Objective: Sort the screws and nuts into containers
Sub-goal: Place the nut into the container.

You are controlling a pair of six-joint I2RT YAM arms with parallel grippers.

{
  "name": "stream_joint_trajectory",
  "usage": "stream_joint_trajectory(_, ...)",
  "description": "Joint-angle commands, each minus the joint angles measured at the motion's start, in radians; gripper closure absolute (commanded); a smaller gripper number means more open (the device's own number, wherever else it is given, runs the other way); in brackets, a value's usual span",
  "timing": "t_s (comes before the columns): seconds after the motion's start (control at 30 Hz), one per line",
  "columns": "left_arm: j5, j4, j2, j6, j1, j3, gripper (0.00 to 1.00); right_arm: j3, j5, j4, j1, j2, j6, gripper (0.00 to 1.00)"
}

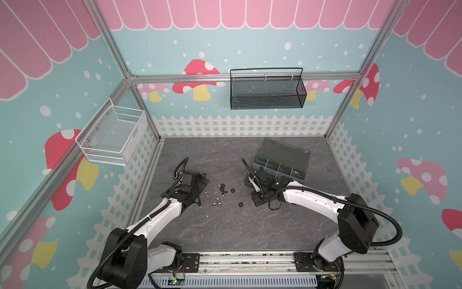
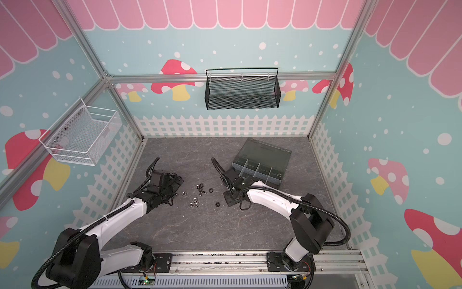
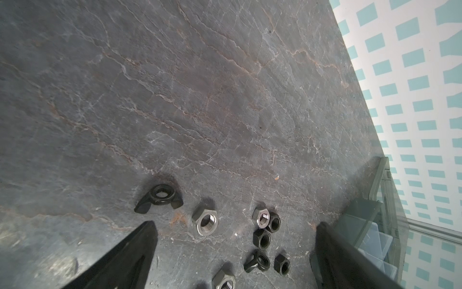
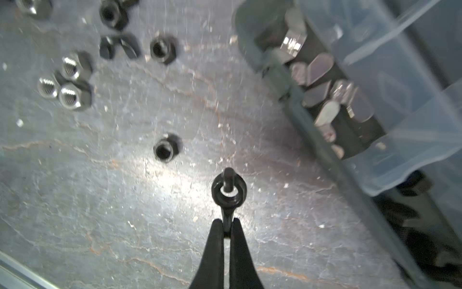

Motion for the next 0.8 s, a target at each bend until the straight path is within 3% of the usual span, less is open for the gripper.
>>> stream_joint_trajectory(0.0, 0.006, 0.013, -0.001, 0.008, 0.009, 0.000, 0.00, 0.080, 0.075, -0.023, -0.037, 0.017, -0.044, 1.00)
stream_joint_trajectory(0.3, 0.025, 0.028, 0.012, 0.028, 0.012, 0.012, 0.00, 0.223, 0.135, -0.003, -0.136, 0.119, -0.078, 1.00)
stream_joint_trajectory(0.77, 0.034, 0.034, 0.039, 0.056, 0.014, 0.031, 0.00, 0.409, 0.096, 0.037, -0.212, 0.337, -0.156, 1.00)
